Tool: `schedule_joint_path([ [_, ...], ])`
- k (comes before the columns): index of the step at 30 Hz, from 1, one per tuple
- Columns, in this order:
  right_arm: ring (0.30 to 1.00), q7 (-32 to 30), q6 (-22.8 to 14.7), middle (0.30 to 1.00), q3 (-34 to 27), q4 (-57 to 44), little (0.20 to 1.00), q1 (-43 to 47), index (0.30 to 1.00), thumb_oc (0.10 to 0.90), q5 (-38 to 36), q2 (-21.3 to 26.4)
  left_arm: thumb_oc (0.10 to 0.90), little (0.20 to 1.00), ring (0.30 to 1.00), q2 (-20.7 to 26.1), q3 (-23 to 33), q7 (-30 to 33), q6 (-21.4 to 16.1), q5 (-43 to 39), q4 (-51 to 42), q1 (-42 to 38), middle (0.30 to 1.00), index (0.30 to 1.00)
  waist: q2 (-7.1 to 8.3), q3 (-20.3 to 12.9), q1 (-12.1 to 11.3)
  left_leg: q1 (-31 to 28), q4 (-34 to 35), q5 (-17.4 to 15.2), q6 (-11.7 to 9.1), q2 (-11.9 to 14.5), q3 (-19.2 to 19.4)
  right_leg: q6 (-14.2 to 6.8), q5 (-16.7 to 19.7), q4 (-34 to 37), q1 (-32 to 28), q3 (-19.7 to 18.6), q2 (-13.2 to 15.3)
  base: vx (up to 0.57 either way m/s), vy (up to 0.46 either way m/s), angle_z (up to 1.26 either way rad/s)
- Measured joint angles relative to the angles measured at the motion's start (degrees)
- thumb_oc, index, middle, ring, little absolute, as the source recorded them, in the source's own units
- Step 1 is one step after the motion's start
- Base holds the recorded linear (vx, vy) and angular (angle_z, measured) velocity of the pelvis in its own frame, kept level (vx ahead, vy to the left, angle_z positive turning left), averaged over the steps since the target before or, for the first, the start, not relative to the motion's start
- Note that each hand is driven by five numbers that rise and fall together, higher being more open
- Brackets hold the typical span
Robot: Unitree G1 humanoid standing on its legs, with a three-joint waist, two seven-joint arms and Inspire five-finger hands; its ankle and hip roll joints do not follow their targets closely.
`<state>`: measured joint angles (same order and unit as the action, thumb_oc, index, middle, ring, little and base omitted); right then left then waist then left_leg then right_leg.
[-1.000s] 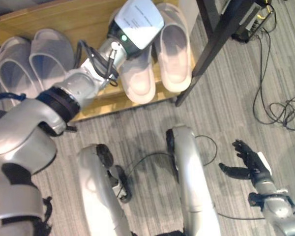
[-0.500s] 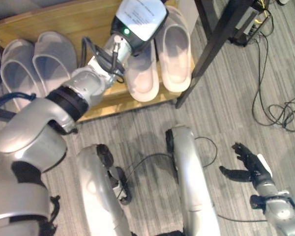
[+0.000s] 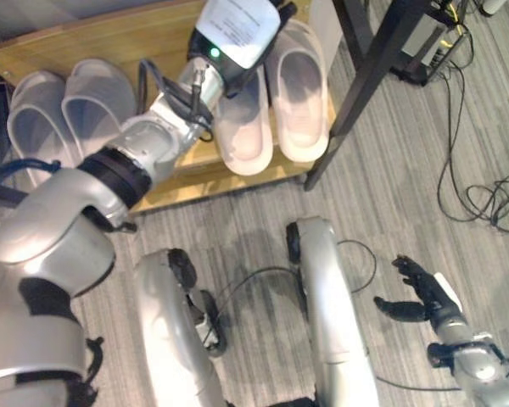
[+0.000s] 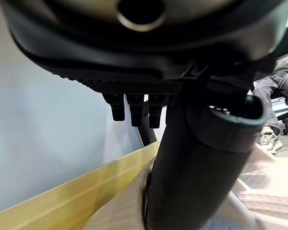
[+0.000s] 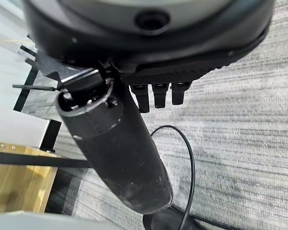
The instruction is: Arrange the slippers neatly on the shoe rack.
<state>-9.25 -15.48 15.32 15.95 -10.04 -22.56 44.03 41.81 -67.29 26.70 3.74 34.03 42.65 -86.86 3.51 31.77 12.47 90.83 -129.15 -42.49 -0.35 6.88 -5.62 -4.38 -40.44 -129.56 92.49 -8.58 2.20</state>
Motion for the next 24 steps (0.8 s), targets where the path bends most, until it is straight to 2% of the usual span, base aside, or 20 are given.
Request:
schedule_joint_path([
  [4,0.900,0.9,0.6,0.900,0.9,1.3,0.900,1.0,0.900,0.800,0.4,-0.8,0.800,0.900,0.900,0.1,0.2,-0.6,0.1,-0.1,-0.1,0.1,0.900,0.900,0.01,-0.1,-0.7,-0.1,0.0,0.0,-0.1,-0.1,0.0,0.0,-0.1,-0.2,-0.2,-0.3,0.1,0.00,-0.027,0.02],
  [5,0.900,-0.3,-0.9,0.900,3.8,8.1,0.900,4.7,0.900,0.800,3.6,-3.1,0.800,0.900,0.900,-0.3,2.4,-1.4,0.2,-0.2,-0.7,1.2,0.900,0.900,1.52,-0.1,-0.1,-0.8,0.1,0.0,0.0,-0.1,0.2,-0.1,-0.3,-0.2,-0.8,-0.2,0.0,-0.01,-0.003,0.03],
  [6,0.900,-0.3,-0.9,0.900,3.9,8.3,0.900,4.8,0.900,0.800,3.7,-3.2,0.800,0.900,0.900,-0.4,2.5,-1.4,0.2,-0.2,-0.6,1.2,0.900,0.900,1.57,-0.1,-0.1,-0.8,0.1,0.0,0.0,-0.2,0.2,-0.1,-0.3,-0.2,-0.9,-0.2,0.0,-0.01,-0.002,0.03],
  [7,0.900,-1.3,0.3,0.900,5.9,12.5,0.900,6.6,0.900,0.800,4.5,-6.1,0.800,0.900,0.900,-1.1,3.5,-1.4,0.1,-0.5,-1.7,1.3,0.900,0.900,1.39,-0.5,-0.4,-1.0,0.1,0.0,-0.1,-0.3,0.1,0.1,-0.4,-0.2,-1.0,-0.1,0.0,-0.02,0.004,0.04],
  [9,0.900,-1.2,1.2,0.900,8.1,15.2,0.900,7.5,0.900,0.800,4.6,-8.0,0.800,0.900,0.900,-3.0,6.3,-1.4,0.2,-2.3,-0.9,1.7,0.900,0.900,1.50,-0.4,-0.5,-1.0,0.0,0.0,-0.1,-0.6,0.2,-0.1,-0.5,-0.3,-1.2,-0.2,0.1,-0.01,0.005,0.03],
  [13,0.900,-1.3,1.3,0.900,9.9,15.5,0.900,7.4,0.900,0.800,5.4,-8.5,0.800,0.900,0.900,-3.5,6.6,-1.7,0.0,-7.0,2.4,1.7,0.900,0.900,1.39,-0.5,0.2,-1.1,-0.7,0.0,-0.1,-0.6,0.7,-0.6,-0.7,-1.2,-1.2,-1.3,0.1,0.00,-0.003,0.02],
  [19,0.900,-1.4,1.1,0.900,9.9,15.4,0.900,7.9,0.900,0.800,6.8,-8.8,0.800,0.900,0.900,-3.7,6.7,-2.3,0.0,-9.3,2.3,1.6,0.900,0.900,1.33,-0.5,-0.3,-1.2,-0.7,0.0,-0.1,-1.0,1.1,-0.7,-0.8,-1.7,-1.1,-1.8,0.1,0.00,-0.004,0.03],
  [24,0.900,-2.1,1.2,0.900,9.7,15.5,0.900,7.9,0.900,0.800,9.0,-8.9,0.800,0.900,0.900,-3.1,6.8,-2.4,-1.4,-14.2,0.2,1.7,0.900,0.900,1.32,-0.5,-0.6,-1.3,-0.7,0.0,-0.1,-1.1,1.3,-0.7,-0.9,-1.9,-1.1,-1.9,0.5,0.00,0.000,0.00],
])
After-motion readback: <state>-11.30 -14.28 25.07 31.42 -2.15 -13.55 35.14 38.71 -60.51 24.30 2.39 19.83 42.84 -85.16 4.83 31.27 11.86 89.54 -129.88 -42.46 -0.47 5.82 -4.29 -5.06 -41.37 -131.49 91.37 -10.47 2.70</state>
